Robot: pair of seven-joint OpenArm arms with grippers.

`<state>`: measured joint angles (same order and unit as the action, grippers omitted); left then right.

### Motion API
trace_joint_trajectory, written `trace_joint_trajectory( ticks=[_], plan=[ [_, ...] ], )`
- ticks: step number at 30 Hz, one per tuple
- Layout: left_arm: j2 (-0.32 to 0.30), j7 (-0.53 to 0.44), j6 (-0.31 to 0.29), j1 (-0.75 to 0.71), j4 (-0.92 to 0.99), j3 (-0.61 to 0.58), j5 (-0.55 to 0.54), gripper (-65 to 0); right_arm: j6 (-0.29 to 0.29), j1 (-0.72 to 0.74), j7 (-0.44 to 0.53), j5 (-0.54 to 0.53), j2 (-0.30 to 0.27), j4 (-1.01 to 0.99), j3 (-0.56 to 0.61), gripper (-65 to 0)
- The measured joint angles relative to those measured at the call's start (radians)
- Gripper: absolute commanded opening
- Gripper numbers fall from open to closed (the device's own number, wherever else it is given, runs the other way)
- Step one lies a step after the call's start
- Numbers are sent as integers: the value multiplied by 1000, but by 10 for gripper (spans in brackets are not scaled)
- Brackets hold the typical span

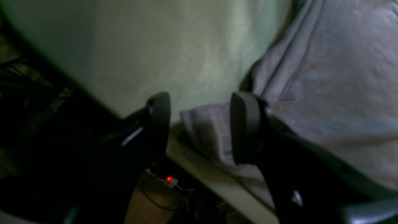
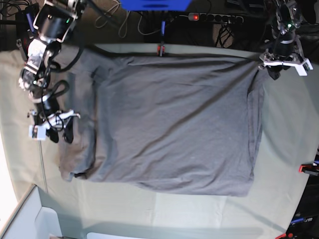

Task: Layout the t-shirt on the table in an organized manner, then fold the t-shirt properly
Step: 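Release the shirt with the right gripper and move it along the shirt side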

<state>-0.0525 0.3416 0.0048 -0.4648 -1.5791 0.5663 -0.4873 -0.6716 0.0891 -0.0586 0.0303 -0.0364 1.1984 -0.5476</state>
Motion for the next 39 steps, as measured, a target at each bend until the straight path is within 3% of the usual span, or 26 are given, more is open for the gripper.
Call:
trace_joint_trajectory(
  ticks=[6, 14, 21, 28, 33, 39],
  plan=[
    [0, 2, 0, 0, 0, -1, 0, -348, -1, 50, -65, -1, -2, 0, 1, -343],
    [0, 2, 0, 0, 0, 0, 0, -348, -1, 85, -65, 3, 1, -8, 5, -343],
    [0, 2, 3, 17, 0, 0, 0, -348, -2, 102, -168, 8, -34, -11, 155, -343],
    [16, 6, 3, 22, 0, -1, 0, -348, -2, 133, -195, 6, -52, -10, 164, -343],
    [16, 5, 7, 47, 0, 1, 0, -345, -2, 214, -182, 0, -71, -118, 159, -344],
    [15, 6, 15, 100, 0, 6, 6, -343, -4, 242, -195, 11, -134, -282, 154, -344]
  ],
)
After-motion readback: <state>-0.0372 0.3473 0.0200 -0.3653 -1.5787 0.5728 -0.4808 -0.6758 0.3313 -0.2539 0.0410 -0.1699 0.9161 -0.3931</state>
